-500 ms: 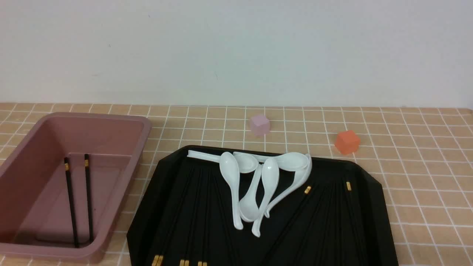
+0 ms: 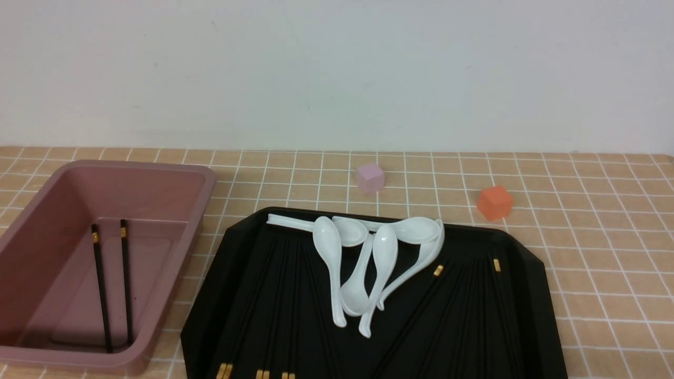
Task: On brown tablecloth take chopsticks from black tray and put them in box.
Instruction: 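Reach over to the black tray and grasp a pair of chopsticks with the left gripper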
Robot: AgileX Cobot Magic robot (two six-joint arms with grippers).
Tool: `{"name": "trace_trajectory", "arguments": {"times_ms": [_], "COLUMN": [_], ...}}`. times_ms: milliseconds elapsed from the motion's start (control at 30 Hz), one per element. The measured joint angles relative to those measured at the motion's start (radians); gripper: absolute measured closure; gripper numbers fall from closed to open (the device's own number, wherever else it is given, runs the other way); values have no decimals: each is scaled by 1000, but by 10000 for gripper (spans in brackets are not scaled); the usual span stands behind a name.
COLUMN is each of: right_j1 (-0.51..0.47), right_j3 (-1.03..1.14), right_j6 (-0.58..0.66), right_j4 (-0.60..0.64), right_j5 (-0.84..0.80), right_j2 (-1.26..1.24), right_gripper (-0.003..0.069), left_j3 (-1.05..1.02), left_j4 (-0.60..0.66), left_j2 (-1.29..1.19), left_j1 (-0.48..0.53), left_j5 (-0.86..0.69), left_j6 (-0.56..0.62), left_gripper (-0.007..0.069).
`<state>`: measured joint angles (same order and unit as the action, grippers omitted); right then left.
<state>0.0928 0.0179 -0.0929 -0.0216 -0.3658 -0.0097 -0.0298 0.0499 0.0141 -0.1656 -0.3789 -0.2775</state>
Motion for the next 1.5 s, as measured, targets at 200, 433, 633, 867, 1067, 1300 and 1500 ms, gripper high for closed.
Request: {"name": "trace_trajectory", "arguments": {"times_ms": [200,433,633,867,1067,1300,1500], "right_j1": [0,0,0,0,0,0,0], "right_j3": [0,0,0,0,0,0,0], "right_j6": [0,0,0,0,0,0,0], "right_j4": [0,0,0,0,0,0,0], "right_j5": [0,0,0,0,0,0,0], "right_j2": [0,0,0,0,0,0,0], "right_gripper": [419,419,419,419,419,419,419], "left_j3": [0,0,0,0,0,0,0], "left_j4": [0,-11,-38,-99,-111,145,551], "left_j2": [0,0,0,0,0,0,0], "left_j1": [0,0,0,0,0,0,0], "left_j5": [0,-1,-1,-2,-1,52,81], "left_j6": [0,0,0,0,0,-183,-401], "left_gripper": [553,548,545,540,531,522,521]}}
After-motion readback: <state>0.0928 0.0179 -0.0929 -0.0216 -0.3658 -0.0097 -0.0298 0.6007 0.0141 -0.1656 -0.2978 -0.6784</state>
